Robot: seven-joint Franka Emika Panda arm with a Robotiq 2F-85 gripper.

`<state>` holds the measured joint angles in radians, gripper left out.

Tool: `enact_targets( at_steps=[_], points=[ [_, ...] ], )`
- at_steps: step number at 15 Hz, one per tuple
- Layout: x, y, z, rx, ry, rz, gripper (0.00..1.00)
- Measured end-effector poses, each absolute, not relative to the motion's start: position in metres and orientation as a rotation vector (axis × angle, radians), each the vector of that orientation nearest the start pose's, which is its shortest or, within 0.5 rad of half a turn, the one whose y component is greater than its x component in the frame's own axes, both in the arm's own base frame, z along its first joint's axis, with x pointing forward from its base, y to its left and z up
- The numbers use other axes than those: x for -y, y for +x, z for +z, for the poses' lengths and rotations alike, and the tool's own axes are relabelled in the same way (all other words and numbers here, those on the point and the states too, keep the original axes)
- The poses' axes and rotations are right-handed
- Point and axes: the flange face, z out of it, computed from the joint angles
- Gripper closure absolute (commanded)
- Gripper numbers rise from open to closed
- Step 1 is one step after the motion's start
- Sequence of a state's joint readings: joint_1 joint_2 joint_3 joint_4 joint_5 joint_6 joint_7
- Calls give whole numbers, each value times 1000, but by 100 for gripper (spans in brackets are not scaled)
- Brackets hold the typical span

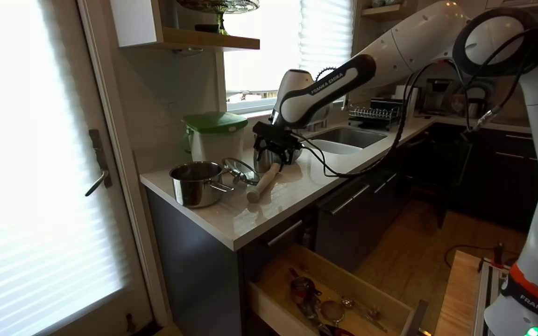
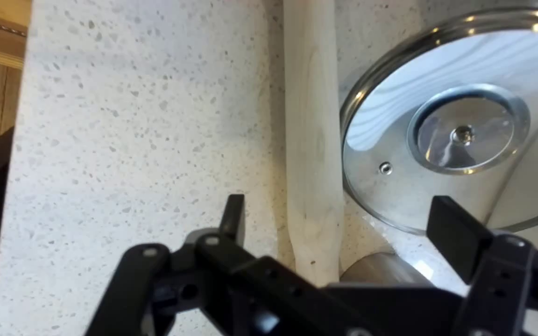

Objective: Put the wooden thing into the drawer

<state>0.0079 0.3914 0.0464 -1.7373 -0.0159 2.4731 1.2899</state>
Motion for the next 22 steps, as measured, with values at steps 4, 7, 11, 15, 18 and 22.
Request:
enact_targets(
  at_steps=[4,7,11,15,18,22],
  points=[
    [-17,697,367,-1657,-2384,-399,0],
    [-13,706,352,-1655,-2404,-396,11],
    [-10,715,341,-1661,-2409,-383,26],
    [-10,719,331,-1675,-2431,-328,63],
    [-10,721,331,-1677,-2451,-305,81],
    [-11,721,332,-1680,-2464,-292,81]
  ],
)
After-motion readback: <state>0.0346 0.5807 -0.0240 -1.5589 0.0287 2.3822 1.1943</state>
